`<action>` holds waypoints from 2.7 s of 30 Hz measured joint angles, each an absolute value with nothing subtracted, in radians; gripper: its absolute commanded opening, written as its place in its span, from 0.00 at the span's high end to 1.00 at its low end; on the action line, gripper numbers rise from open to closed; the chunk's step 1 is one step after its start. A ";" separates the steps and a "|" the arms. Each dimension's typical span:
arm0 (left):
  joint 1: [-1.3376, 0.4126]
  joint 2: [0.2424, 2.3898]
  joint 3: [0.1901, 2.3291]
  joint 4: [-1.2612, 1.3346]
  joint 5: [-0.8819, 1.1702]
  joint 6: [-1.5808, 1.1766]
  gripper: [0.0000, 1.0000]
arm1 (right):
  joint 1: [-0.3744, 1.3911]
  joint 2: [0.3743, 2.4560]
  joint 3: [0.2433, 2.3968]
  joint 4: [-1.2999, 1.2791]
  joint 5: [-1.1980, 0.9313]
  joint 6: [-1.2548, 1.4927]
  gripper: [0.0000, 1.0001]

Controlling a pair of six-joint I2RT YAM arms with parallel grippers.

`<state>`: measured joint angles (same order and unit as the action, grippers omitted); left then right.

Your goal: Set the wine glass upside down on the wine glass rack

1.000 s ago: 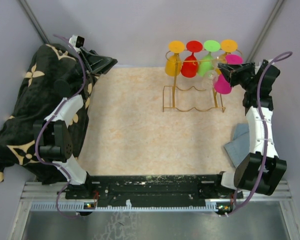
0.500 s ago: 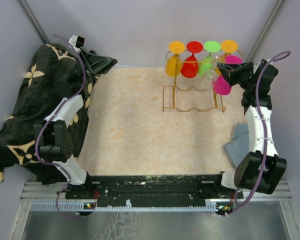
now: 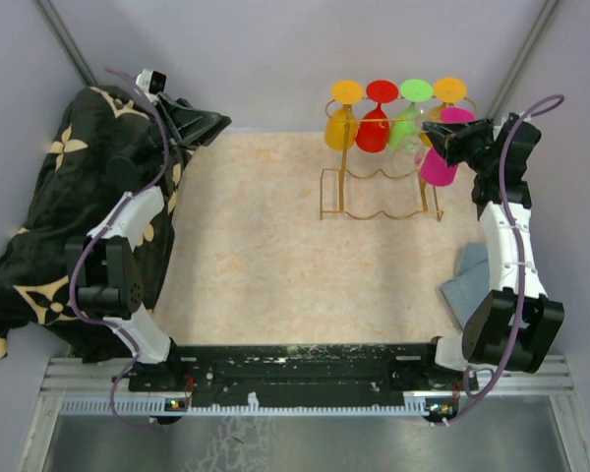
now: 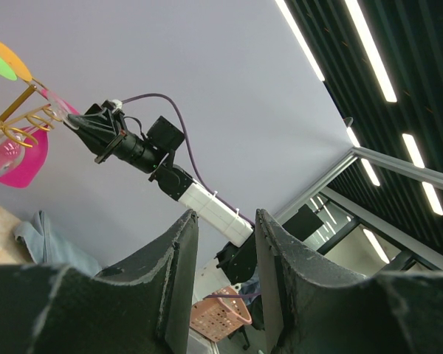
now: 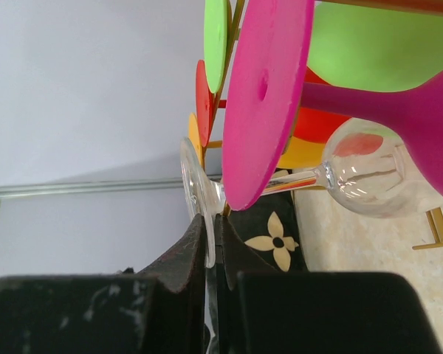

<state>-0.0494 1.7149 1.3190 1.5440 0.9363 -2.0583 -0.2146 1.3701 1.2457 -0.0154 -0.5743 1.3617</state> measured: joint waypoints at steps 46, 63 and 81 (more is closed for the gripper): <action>-0.050 1.736 1.262 1.545 0.957 -2.022 0.48 | -0.187 1.182 1.275 -0.170 -0.542 1.196 0.56; -0.051 1.748 1.208 1.509 1.041 -1.853 0.30 | -0.186 1.162 1.276 -0.284 -0.558 1.022 0.29; -0.102 1.364 1.093 0.507 1.020 -0.954 0.01 | -0.184 0.987 1.210 -0.390 -0.461 0.743 0.19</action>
<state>-0.1017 1.3643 1.0935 0.5068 1.0199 -0.9539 -0.1837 0.9874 1.2098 -0.3901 -0.4606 0.7425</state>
